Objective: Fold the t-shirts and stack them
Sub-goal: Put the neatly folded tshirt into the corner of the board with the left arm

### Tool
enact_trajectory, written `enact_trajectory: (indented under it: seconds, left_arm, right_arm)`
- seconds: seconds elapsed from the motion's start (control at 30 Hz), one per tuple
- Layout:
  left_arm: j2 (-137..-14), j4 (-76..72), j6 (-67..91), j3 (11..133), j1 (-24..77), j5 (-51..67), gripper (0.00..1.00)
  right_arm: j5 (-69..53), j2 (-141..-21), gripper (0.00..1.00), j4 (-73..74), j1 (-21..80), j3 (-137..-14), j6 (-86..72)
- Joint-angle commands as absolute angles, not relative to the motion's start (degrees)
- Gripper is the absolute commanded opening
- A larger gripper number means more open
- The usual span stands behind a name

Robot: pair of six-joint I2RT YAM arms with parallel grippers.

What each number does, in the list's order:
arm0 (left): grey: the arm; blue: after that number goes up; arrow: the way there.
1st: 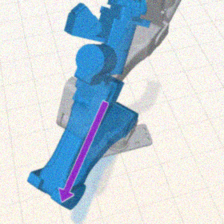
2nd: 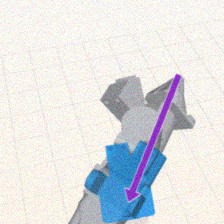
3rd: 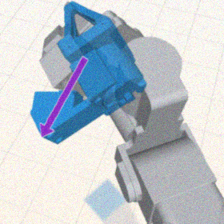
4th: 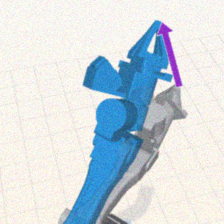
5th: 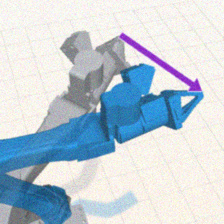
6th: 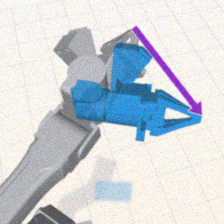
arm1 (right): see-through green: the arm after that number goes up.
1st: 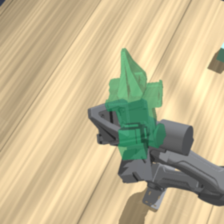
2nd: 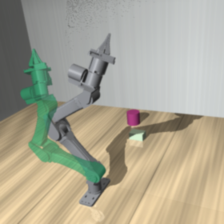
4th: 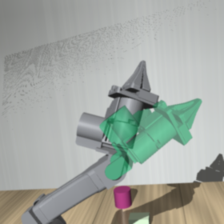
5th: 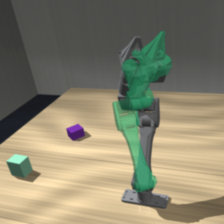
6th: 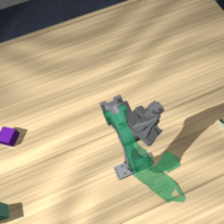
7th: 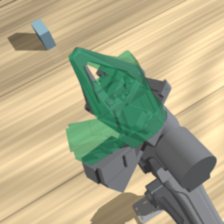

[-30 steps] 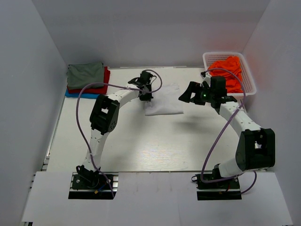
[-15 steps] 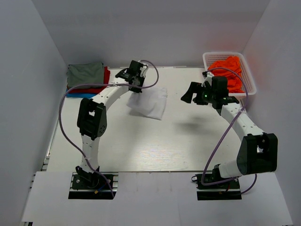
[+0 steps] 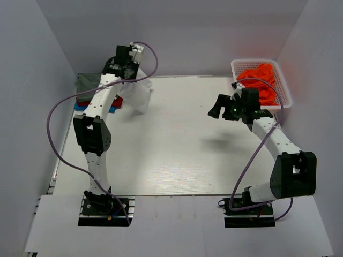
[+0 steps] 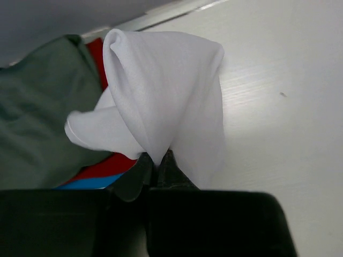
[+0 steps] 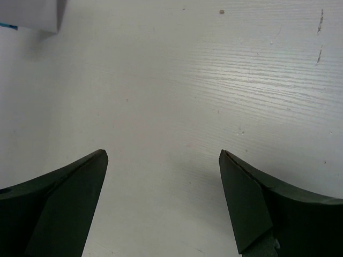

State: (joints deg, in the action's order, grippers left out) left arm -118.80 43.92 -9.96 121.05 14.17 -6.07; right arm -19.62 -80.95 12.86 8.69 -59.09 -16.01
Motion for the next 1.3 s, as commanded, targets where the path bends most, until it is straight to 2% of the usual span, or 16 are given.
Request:
enact_trajectory:
  seconds: [0.0,0.7,1.0,1.03,1.1,1.13,1.27]
  left_arm:
    - [-116.72,43.51,-12.92,125.68,10.56,-6.86,0.0]
    - [-123.74,30.86,-14.94,128.76,-9.05,-0.44,0.0]
    - [-129.1,26.11,-10.39,128.94,-13.62,-5.78,0.0]
    - [-129.63,26.1,-9.41,129.46,-14.15,-7.28,0.12]
    - [-130.33,26.63,-8.88,129.99,-14.15,-9.04,0.46]
    - [-130.34,27.5,-8.18,131.73,-14.67,-9.66,0.98]
    - [-130.43,29.79,-6.07,131.75,-14.68,-11.42,1.0]
  right_arm:
    - [-18.99,-79.8,0.9,14.06,8.44,-60.91,-15.29]
    - [-22.85,-85.25,0.9,18.98,8.79,-70.31,-17.67]
    - [-23.38,-87.8,0.9,21.0,8.53,-73.39,-18.54]
    - [-23.38,-88.15,0.9,21.27,8.61,-74.26,-18.37]
    - [-23.29,-88.33,0.9,21.53,8.61,-74.53,-18.46]
    - [-23.38,-88.42,0.9,21.45,8.53,-74.71,-18.54]
    - [-23.12,-87.37,0.9,21.27,8.53,-74.36,-18.54]
